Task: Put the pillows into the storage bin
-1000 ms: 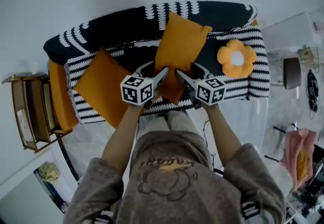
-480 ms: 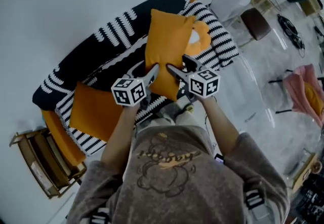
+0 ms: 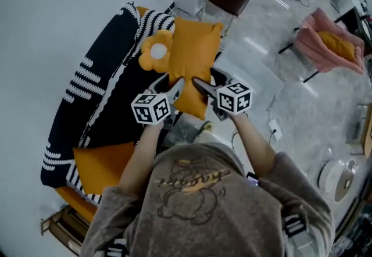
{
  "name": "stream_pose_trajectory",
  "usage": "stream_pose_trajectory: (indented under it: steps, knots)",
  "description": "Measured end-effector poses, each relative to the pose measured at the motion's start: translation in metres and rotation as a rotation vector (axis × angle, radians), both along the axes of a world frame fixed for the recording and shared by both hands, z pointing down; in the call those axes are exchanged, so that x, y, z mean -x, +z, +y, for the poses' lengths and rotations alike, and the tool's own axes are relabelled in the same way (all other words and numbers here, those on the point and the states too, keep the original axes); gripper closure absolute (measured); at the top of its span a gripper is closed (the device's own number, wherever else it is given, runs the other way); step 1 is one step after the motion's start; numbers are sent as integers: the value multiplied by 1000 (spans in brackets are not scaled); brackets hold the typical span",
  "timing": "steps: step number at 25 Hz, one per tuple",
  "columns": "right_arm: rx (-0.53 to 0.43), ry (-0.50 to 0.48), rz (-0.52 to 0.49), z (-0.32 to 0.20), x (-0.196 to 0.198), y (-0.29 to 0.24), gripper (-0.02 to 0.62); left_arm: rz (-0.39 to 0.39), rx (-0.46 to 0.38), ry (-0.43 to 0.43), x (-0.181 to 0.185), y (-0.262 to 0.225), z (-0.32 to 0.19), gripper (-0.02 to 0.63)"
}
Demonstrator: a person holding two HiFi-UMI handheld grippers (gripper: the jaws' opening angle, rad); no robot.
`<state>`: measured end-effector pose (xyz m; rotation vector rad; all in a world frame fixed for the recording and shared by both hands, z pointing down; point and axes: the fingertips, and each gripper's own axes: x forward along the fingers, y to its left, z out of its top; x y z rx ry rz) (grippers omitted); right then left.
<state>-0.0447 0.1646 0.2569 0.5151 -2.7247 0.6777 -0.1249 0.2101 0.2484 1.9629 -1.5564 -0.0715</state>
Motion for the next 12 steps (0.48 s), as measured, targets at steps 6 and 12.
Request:
stream_pose_trajectory:
  steps: [6,12]
  knots:
    - [11,148,9,-73,-132,13,282,7,8,143,-126,13,-85,379]
    - [36,271,9,-126,-212,26,281,-2,26,257,-203,24,-148,379]
